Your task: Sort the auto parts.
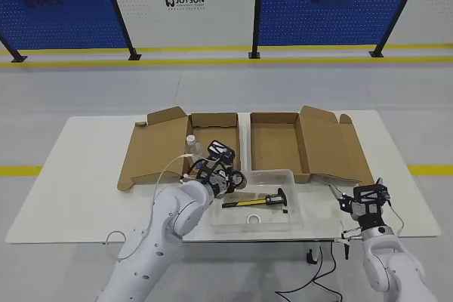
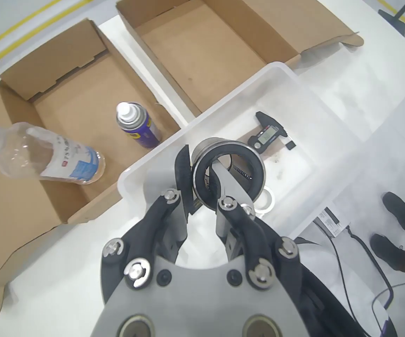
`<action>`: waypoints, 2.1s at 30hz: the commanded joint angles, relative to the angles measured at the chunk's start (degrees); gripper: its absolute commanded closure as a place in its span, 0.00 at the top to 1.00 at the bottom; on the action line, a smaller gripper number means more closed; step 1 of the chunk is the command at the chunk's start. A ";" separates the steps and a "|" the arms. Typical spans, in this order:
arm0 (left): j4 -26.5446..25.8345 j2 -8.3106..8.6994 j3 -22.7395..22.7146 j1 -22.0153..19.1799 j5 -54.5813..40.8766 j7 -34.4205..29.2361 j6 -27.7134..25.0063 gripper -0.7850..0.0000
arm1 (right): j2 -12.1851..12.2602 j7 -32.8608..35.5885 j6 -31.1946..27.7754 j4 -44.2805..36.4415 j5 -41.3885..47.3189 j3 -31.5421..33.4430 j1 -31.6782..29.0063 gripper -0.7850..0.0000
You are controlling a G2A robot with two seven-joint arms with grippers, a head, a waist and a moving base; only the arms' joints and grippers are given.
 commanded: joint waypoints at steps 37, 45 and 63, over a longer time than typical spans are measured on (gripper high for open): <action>17.56 -0.73 2.58 -11.40 12.10 3.34 1.14 0.00 | 0.00 0.00 0.00 0.00 0.00 0.00 0.00 1.00; 22.43 -1.31 4.01 -13.85 12.62 4.28 0.42 0.00 | 0.00 0.00 0.00 0.00 0.00 0.00 0.00 1.00; 35.00 -3.17 6.96 -19.42 10.61 6.79 -0.14 0.00 | 0.00 0.00 0.00 0.00 0.00 0.00 0.00 1.00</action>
